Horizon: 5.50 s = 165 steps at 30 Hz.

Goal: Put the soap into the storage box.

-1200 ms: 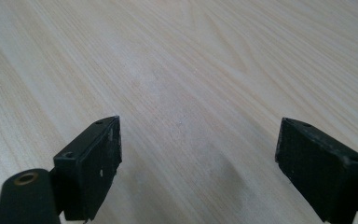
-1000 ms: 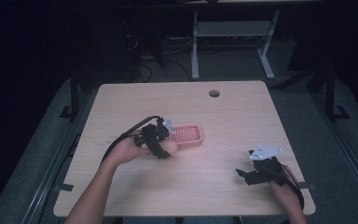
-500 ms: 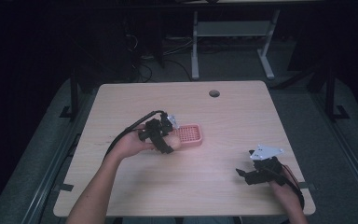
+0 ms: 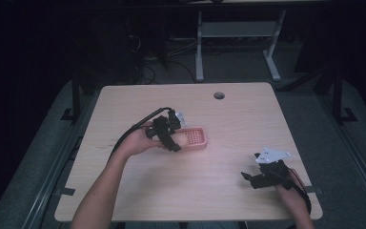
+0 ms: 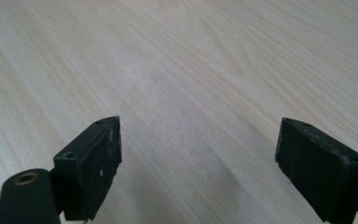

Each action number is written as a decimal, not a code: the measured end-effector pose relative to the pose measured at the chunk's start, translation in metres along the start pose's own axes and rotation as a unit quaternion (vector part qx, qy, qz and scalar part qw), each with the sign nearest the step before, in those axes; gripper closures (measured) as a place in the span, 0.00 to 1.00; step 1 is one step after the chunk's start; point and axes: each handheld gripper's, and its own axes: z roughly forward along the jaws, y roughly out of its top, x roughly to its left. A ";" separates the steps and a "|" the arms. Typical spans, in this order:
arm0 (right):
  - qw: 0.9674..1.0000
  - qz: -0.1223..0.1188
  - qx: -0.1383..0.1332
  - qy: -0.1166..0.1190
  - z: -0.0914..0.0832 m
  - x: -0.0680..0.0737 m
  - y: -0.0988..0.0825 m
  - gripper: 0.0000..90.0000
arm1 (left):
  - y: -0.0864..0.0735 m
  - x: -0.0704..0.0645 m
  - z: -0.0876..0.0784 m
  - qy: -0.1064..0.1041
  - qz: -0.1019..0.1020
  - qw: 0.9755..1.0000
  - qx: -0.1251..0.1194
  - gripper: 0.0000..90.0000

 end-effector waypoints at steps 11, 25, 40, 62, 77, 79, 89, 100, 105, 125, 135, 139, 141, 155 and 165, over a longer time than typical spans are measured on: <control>1.000 0.003 0.001 -0.001 0.000 -0.001 0.000 0.15 | 0.013 0.005 0.001 0.002 0.001 1.000 0.000 0.35; 1.000 0.002 0.000 0.000 0.000 -0.001 -0.001 0.15 | 0.025 0.014 0.002 0.001 0.004 1.000 -0.002 0.35; 1.000 0.004 0.001 0.000 -0.001 -0.002 -0.001 0.15 | 0.034 0.020 0.008 -0.002 0.001 1.000 -0.002 0.35; 1.000 0.013 -0.003 0.002 -0.001 -0.002 -0.002 0.15 | 0.046 0.031 0.035 -0.012 -0.002 1.000 0.014 0.35; 1.000 0.014 -0.002 0.003 -0.001 -0.002 -0.002 0.15 | 0.048 0.032 0.046 -0.011 0.005 1.000 0.026 0.35; 1.000 0.013 -0.002 0.003 -0.001 -0.002 -0.002 0.15 | 0.048 0.032 0.048 -0.011 0.002 1.000 0.025 0.35; 1.000 0.012 -0.001 0.004 0.000 -0.002 -0.002 0.15 | 0.049 0.034 0.054 -0.017 -0.004 1.000 0.025 0.35; 1.000 0.013 -0.002 0.004 0.000 -0.002 -0.002 0.15 | 0.050 0.034 0.054 -0.012 0.004 1.000 0.028 0.35; 1.000 0.011 0.000 0.004 0.000 -0.002 -0.002 0.15 | 0.051 0.031 0.054 -0.012 0.006 1.000 0.026 0.35; 1.000 0.011 0.000 0.004 0.000 -0.001 -0.001 0.15 | 0.050 0.029 0.042 -0.006 0.009 1.000 0.015 0.29; 1.000 0.013 -0.002 -0.001 -0.001 -0.001 -0.001 0.15 | 0.044 0.023 0.033 -0.004 0.011 1.000 0.008 0.29; 1.000 0.005 0.001 -0.004 -0.001 -0.002 -0.001 0.15 | 0.038 0.022 0.031 -0.002 0.008 1.000 0.005 0.28; 1.000 0.007 0.002 -0.003 -0.001 -0.002 -0.001 0.15 | 0.035 0.021 0.029 -0.004 0.004 1.000 0.000 0.28; 1.000 0.005 0.002 -0.007 -0.001 -0.003 -0.001 0.15 | 0.017 0.011 0.020 -0.005 -0.005 1.000 0.000 0.28; 1.000 0.006 0.005 -0.009 0.000 -0.001 -0.001 0.15 | 0.007 0.007 0.017 -0.008 -0.009 1.000 -0.003 0.28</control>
